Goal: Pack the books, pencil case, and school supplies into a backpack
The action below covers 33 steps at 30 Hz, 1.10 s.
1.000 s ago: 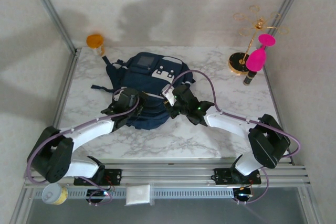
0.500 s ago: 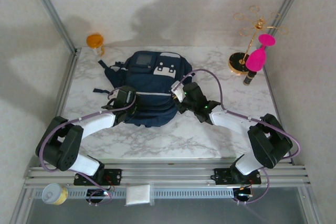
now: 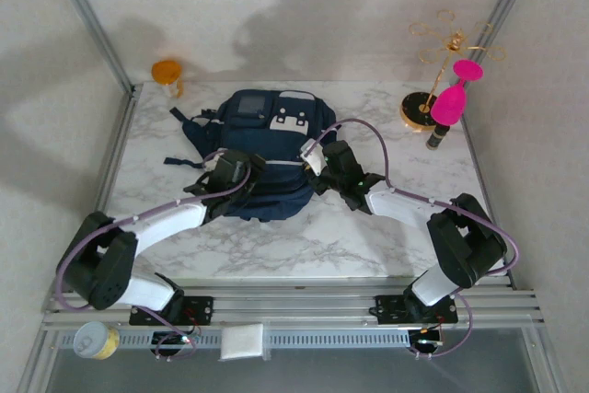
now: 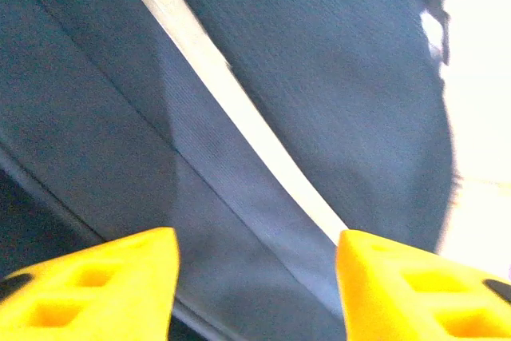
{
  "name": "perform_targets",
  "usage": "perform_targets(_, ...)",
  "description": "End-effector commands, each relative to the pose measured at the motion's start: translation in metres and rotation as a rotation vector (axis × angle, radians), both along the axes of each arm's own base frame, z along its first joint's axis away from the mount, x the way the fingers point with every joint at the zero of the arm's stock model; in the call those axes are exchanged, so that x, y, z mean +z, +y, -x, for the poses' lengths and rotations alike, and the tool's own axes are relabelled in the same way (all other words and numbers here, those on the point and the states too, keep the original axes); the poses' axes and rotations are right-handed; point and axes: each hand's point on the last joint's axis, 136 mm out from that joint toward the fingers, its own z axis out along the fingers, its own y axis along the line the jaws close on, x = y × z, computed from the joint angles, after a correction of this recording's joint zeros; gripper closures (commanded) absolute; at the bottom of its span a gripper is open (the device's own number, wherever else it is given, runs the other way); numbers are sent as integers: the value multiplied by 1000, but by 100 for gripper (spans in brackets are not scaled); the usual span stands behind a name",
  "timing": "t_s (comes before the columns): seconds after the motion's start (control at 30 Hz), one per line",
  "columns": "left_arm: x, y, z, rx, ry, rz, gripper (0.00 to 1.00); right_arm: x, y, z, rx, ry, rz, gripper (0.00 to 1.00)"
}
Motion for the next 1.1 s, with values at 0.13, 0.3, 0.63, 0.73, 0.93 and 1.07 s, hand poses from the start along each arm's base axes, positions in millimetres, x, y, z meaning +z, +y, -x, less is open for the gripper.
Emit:
perform_targets(0.13,38,31,1,49,-69,-183,27,21,-32,-27,-206,-47,-35,69)
perform_targets(0.3,72,139,11,255,-154,-645,1,65,-107,-29,-540,-107,-265,3)
perform_targets(0.63,48,253,24,470,-327,-1029,0,36,-326,1,-1160,-451,-413,1)
perform_targets(0.73,46,240,6,388,-406,-1068,1,15,-326,2,-1078,-434,-411,1)
perform_targets(0.93,16,223,-14,260,-491,-1131,1,10,-280,-13,-738,-433,-519,1)
perform_targets(1.07,11,220,-19,191,-517,-1085,1,3,-286,-23,-811,-409,-477,1)
